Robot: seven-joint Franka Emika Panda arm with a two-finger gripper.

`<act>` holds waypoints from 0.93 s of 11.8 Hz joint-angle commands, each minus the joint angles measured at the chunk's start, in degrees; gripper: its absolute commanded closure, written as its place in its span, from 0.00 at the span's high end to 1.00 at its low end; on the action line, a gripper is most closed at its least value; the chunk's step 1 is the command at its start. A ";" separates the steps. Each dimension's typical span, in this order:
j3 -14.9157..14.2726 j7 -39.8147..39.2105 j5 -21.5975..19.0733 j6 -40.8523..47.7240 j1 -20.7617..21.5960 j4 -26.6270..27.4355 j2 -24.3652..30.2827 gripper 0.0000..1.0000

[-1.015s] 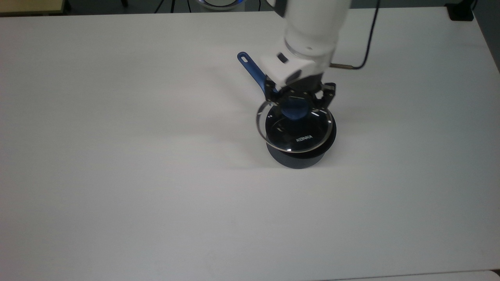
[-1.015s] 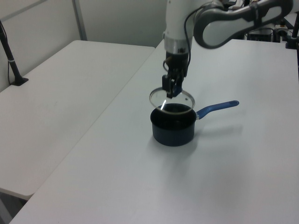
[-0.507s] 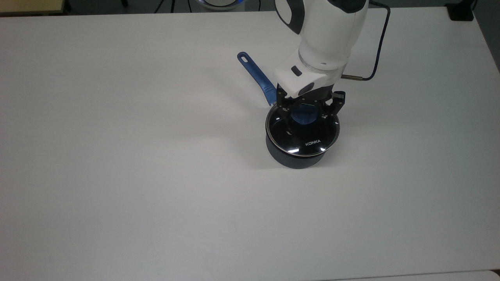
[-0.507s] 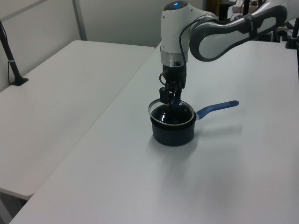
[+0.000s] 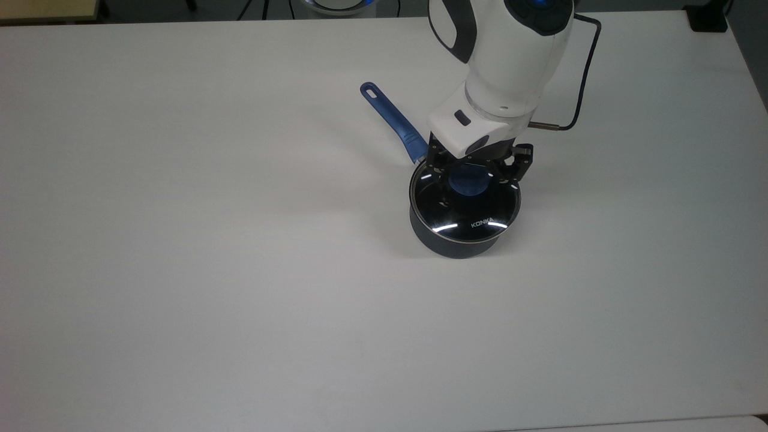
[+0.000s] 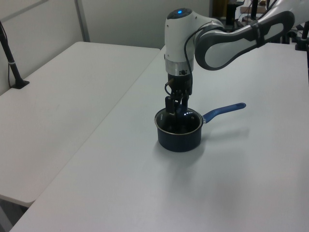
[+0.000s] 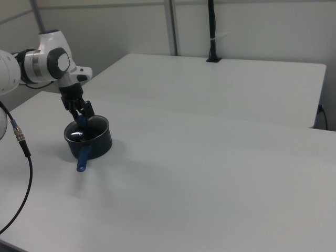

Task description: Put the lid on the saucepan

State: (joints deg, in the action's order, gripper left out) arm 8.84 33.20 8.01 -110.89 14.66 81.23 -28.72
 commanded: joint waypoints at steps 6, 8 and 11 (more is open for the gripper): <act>-0.49 0.91 -1.59 9.78 -6.54 2.08 12.77 1.00; -0.40 -4.16 -1.85 14.80 -11.82 6.81 21.99 1.00; -4.33 -14.27 -6.25 19.04 -16.59 13.31 33.08 1.00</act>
State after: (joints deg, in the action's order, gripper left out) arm 8.12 25.65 4.32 -92.51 -0.28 85.25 -5.41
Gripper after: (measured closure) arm 0.000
